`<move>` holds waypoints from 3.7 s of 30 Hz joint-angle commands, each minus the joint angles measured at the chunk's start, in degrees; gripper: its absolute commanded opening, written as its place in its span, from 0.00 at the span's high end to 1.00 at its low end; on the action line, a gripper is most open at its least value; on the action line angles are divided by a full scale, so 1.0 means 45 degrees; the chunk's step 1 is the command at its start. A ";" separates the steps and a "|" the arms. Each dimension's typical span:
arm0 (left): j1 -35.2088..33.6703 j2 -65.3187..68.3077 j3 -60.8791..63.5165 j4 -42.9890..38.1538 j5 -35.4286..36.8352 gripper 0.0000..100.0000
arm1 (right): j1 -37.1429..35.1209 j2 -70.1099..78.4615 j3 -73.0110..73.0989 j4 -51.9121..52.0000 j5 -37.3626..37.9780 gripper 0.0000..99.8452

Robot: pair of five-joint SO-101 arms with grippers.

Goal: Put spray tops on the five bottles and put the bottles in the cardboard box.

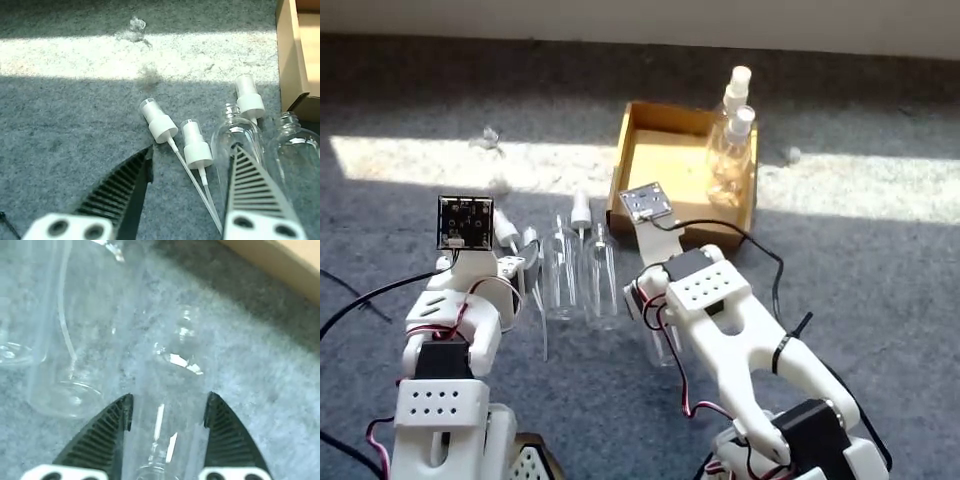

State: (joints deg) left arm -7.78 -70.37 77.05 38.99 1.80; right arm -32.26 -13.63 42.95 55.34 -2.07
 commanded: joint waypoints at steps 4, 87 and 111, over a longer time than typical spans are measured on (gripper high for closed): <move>-0.0107 -0.0244 -0.0049 -0.0254 0.0156 0.77 | 0.1162 -0.0010 0.0772 0.0537 0.1016 0.92; -0.0166 -0.0244 -0.0049 -0.0274 0.0156 0.77 | 0.0850 -0.0303 0.0928 -0.0459 0.1035 0.72; -0.0166 -0.0244 -0.0049 -0.0254 0.0156 0.77 | 0.0850 -0.0303 0.1631 -0.1788 0.0996 0.80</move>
State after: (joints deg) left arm -7.78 -70.37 77.05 38.99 1.80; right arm -28.66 -15.12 50.42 48.04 2.77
